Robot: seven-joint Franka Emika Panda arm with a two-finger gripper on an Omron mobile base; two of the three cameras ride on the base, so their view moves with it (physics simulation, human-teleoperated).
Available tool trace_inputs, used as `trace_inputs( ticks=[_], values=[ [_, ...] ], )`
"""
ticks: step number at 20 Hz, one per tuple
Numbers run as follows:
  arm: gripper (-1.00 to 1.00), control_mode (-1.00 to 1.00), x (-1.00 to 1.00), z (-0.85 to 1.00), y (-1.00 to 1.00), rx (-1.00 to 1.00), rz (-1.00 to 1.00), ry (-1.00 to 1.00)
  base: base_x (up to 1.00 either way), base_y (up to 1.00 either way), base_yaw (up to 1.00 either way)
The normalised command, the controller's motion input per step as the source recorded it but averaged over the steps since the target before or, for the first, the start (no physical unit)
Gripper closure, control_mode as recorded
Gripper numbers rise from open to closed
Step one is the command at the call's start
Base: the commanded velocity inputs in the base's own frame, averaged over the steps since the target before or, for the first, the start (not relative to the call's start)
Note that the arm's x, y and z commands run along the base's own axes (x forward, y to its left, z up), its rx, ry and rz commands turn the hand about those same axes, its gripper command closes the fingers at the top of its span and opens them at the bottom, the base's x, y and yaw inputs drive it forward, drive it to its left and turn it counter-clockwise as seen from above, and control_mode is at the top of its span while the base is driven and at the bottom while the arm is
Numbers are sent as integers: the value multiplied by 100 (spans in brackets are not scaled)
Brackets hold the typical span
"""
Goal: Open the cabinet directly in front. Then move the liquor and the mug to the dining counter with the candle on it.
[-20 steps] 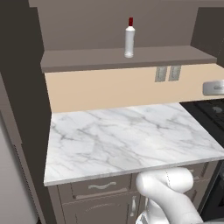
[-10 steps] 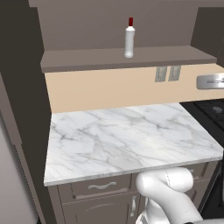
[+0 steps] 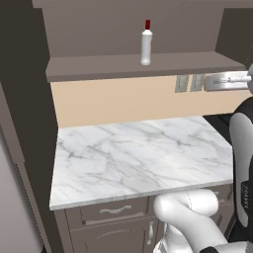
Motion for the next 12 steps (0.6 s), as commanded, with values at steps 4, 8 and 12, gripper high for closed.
trace_inputs(
  ticks=[4, 8, 12],
  values=[
    [-100, -100, 25, 17, 3, 0, 0, 0, 0, 0, 0],
    [-100, -100, 34, 9, 0, 0, 0, 0, 0, 0, 0],
    [-100, -100, 36, 1, 0, 0, 0, 0, 0, 0, 0]
  ],
)
